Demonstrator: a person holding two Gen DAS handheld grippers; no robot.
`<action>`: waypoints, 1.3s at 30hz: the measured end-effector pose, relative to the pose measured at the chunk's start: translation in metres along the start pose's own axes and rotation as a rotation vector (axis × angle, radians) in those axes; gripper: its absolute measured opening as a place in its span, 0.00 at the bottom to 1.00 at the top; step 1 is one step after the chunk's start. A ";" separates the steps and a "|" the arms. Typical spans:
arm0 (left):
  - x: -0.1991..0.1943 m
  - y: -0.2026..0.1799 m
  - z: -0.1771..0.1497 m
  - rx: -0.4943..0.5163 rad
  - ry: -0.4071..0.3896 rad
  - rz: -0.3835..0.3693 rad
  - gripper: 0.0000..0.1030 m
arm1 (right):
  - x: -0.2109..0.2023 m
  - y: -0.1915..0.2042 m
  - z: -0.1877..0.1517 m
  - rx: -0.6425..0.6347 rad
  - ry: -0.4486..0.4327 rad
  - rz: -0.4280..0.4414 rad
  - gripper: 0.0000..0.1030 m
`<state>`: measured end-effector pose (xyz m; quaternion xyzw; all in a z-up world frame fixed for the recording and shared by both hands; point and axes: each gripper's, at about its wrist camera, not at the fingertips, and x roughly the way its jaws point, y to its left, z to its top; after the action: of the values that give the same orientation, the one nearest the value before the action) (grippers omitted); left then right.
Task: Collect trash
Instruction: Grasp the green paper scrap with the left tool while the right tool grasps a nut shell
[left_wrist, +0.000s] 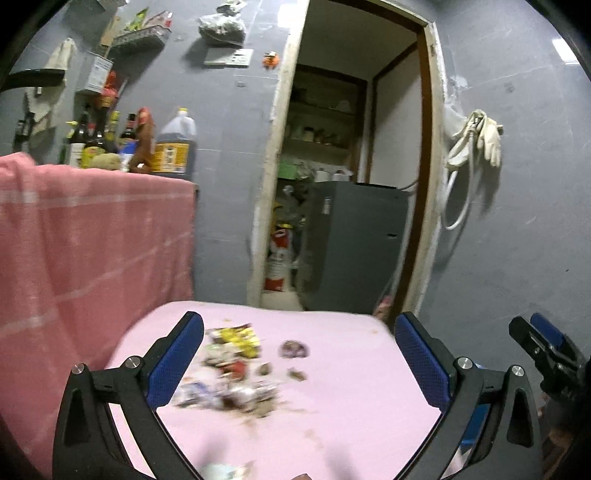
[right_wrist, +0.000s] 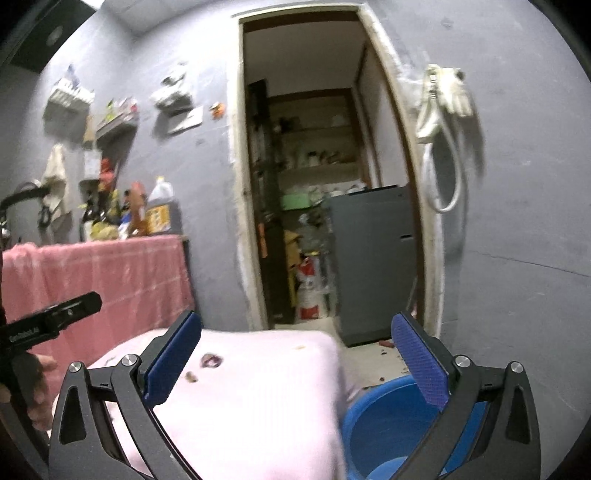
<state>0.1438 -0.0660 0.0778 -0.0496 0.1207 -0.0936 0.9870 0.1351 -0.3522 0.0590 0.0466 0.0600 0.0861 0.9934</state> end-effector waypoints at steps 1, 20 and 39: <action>-0.004 0.006 -0.003 0.004 0.004 0.012 0.98 | 0.003 0.008 -0.002 -0.010 0.012 0.021 1.00; -0.016 0.068 -0.079 -0.028 0.327 0.075 0.98 | 0.036 0.094 -0.058 -0.237 0.292 0.183 1.00; 0.019 0.061 -0.096 0.006 0.585 0.017 0.46 | 0.068 0.089 -0.076 -0.170 0.480 0.206 1.00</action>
<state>0.1494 -0.0170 -0.0263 -0.0164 0.4004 -0.0960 0.9112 0.1775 -0.2470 -0.0146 -0.0528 0.2810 0.2002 0.9371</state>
